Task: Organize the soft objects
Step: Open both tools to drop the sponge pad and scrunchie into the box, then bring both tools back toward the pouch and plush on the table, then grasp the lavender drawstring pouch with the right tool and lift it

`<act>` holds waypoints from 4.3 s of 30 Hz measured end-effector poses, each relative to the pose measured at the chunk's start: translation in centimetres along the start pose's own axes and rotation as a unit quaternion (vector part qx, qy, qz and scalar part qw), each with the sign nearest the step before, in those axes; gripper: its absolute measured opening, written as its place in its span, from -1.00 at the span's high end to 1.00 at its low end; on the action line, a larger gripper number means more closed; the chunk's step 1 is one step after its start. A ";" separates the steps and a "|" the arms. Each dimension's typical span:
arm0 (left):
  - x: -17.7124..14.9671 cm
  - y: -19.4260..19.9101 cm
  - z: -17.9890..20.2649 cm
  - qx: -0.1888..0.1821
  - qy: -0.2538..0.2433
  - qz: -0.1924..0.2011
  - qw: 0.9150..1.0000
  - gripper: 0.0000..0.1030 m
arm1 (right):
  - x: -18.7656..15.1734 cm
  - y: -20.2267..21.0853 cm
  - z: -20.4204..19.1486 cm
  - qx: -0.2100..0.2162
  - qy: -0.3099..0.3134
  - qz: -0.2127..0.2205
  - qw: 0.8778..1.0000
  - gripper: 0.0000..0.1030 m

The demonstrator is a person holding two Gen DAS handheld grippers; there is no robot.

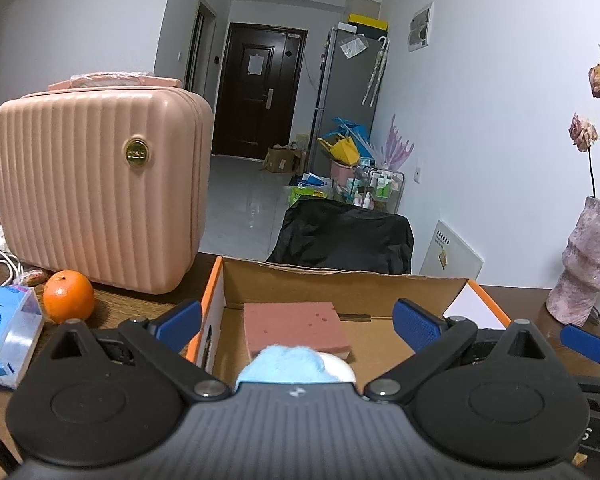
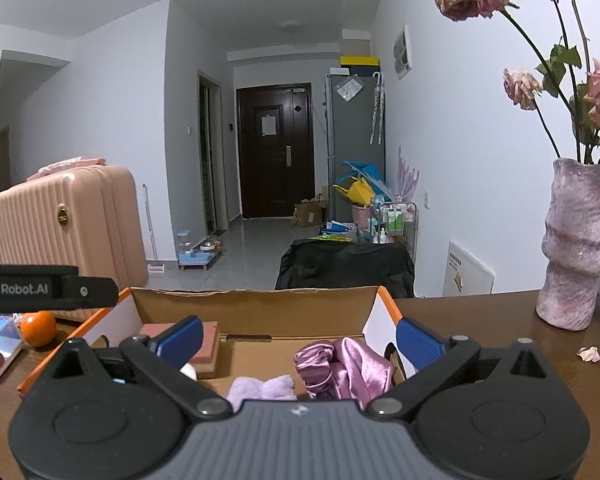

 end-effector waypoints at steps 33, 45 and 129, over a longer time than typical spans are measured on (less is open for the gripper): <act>-6.9 7.3 -3.4 0.031 -0.010 -0.011 0.999 -1.00 | -7.3 8.6 -1.7 0.025 0.041 -0.016 0.999 -1.00; -10.0 10.4 -3.6 0.031 -0.016 -0.020 0.999 -1.00 | -10.2 11.9 -1.9 0.025 0.043 -0.027 0.998 -1.00; -16.3 16.2 -8.7 0.059 -0.072 -0.044 0.995 -1.00 | -15.4 10.0 -9.6 0.108 0.056 -0.145 0.982 0.20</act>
Point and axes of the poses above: each gripper's, at about its wrist camera, not at the fingertips, and y roughly against the way its jaws point, z to its right, x to its top, the point moved 7 cm from there along -y, roughly the way its jaws point, and after that the axes turned 11 degrees about -z, right-handed, at the moved point
